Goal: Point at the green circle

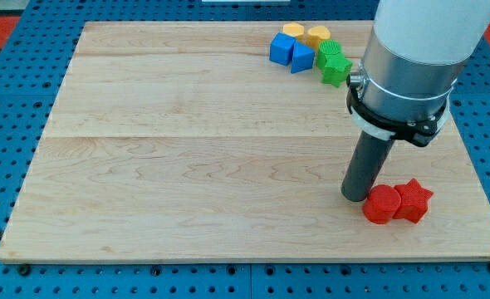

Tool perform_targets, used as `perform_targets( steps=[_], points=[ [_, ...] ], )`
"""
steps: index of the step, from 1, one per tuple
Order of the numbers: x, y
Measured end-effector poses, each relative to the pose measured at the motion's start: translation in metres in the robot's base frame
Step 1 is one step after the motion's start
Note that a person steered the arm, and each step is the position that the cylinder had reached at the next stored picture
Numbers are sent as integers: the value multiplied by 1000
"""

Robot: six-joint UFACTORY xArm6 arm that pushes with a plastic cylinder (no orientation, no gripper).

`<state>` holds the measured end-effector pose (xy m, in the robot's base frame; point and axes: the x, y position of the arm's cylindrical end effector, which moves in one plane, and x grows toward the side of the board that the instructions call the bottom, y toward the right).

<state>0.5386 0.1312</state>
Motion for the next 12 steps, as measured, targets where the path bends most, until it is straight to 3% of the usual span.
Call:
perform_targets(
  steps=[1, 4, 5, 6, 7, 8, 9, 10, 12],
  points=[
    [0, 0],
    [55, -1],
    [74, 91],
    [46, 130],
    [-1, 128],
    [-59, 125],
    [-144, 117],
    [-191, 117],
    [-220, 102]
  ],
)
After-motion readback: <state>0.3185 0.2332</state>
